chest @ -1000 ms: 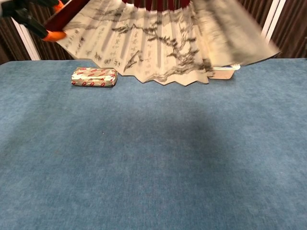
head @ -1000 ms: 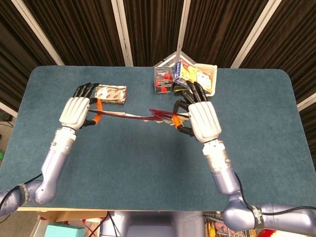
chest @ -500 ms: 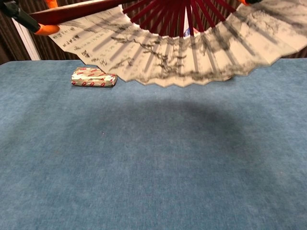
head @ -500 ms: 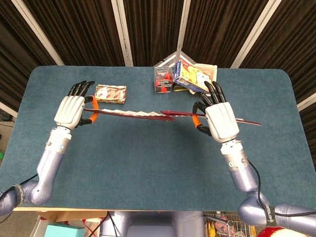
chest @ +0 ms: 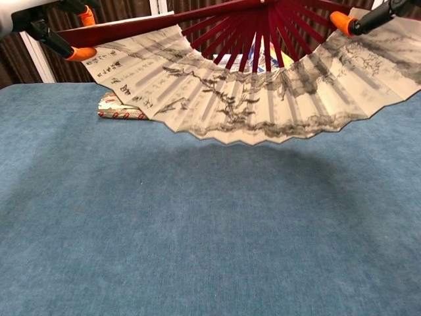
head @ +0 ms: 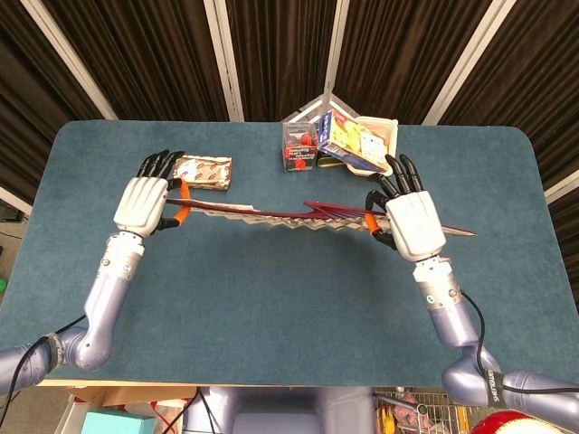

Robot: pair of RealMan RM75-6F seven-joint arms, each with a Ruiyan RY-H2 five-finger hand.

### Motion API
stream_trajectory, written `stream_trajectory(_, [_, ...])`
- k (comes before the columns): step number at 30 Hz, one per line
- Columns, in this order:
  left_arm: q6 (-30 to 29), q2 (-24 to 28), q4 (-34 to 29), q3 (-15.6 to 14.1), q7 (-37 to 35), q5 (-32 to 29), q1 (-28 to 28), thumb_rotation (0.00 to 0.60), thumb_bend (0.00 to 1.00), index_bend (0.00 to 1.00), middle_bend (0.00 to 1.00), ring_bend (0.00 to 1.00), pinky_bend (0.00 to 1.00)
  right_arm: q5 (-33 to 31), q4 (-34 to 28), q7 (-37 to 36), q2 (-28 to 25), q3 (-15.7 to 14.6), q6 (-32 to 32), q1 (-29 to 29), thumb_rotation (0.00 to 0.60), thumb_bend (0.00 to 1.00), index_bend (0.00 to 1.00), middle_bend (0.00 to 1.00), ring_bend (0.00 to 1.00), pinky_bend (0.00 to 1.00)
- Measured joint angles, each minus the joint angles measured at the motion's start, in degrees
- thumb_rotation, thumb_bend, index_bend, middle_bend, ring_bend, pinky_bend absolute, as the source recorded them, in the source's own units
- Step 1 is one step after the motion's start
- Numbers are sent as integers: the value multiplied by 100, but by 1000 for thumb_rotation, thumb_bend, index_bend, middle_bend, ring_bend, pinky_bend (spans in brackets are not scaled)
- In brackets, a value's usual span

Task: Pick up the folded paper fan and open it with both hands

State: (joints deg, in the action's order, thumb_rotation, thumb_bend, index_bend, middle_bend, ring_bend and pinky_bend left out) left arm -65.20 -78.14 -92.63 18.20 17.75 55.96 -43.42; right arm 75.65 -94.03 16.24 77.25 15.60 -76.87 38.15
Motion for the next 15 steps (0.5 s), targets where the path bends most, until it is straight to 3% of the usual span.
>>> stream_trajectory(15, [-320, -388, 462, 81, -257, 314, -4, 600, 561, 696, 66, 0, 0, 546, 937, -347, 360, -154, -227, -132, 600, 583, 764, 307, 48, 0])
